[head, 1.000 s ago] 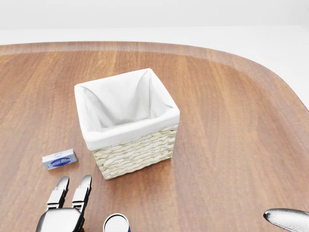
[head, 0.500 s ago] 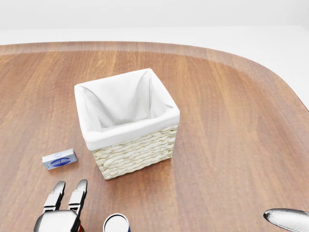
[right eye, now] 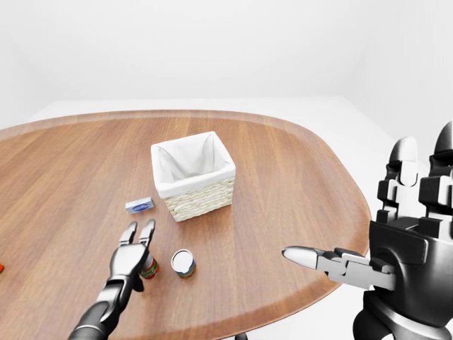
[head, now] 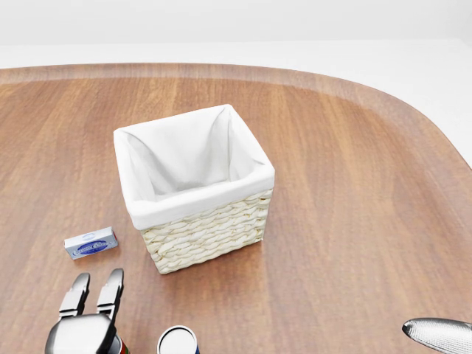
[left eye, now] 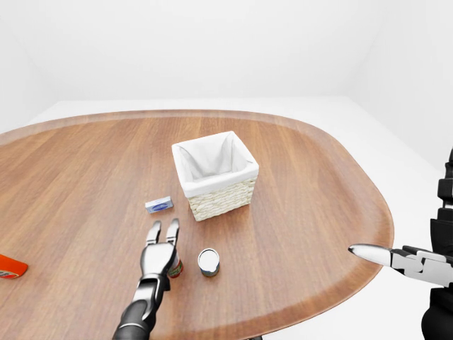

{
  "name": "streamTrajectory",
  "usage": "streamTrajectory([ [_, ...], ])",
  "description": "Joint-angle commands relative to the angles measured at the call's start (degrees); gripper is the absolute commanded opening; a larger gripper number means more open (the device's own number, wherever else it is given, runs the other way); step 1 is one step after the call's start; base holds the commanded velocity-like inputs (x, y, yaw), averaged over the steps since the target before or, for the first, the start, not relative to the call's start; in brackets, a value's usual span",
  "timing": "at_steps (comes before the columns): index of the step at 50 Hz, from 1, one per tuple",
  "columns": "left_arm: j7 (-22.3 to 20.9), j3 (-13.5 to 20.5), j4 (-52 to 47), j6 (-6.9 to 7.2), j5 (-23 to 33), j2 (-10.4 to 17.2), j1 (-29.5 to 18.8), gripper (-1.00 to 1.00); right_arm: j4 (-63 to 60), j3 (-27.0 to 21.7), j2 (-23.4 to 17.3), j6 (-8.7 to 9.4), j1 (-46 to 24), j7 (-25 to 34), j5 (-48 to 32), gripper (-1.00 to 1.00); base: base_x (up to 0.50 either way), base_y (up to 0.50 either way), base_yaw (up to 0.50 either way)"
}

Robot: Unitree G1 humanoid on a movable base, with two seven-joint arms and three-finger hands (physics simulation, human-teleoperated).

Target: Pick up the tomato sauce, and put it in the basket.

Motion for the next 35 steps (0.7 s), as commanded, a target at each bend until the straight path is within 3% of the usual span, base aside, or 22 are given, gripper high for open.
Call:
streamTrajectory([
  [1, 2.4, -0.1, 2.9, 0.22, -2.0, -0.1, -2.3, 1.0, 0.0, 0.0, 0.0, 0.0, 0.1, 0.0, 0.0, 1.0, 0.0, 0.0, 0.0],
  [7, 2.9, -0.3, 3.5, -0.2, -2.5, -0.2, -2.8, 1.0, 0.0, 0.0, -0.5, 0.0, 0.3, -0.5, 0.5, 1.0, 0.0, 0.0, 0.0],
  [8, 3.3, -0.5, 4.1, -0.33, -2.4, -0.2, -2.9, 0.73, 0.0, -0.1, -0.5, 0.0, 0.4, -0.5, 0.6, 1.0, 0.0, 0.0, 0.0],
  [9, 3.5, -0.6, 4.2, -0.43, -2.3, -0.2, -2.8, -0.44, 0.0, -0.1, -0.5, 0.0, 0.5, -0.5, 0.7, 1.0, 0.0, 0.0, 0.0],
  [10, 3.1, -0.6, 4.2, -0.66, -2.5, -0.3, -2.7, -1.0, 0.0, -0.1, -0.6, 0.0, 0.5, -0.6, 0.8, 1.0, 0.0, 0.0, 0.0],
  [35, 3.6, -1.3, 5.8, -1.54, -2.3, -0.5, -3.0, -1.0, 0.0, 0.1, -0.7, 0.0, 0.4, -0.7, 0.6, 1.0, 0.0, 0.0, 0.0],
])
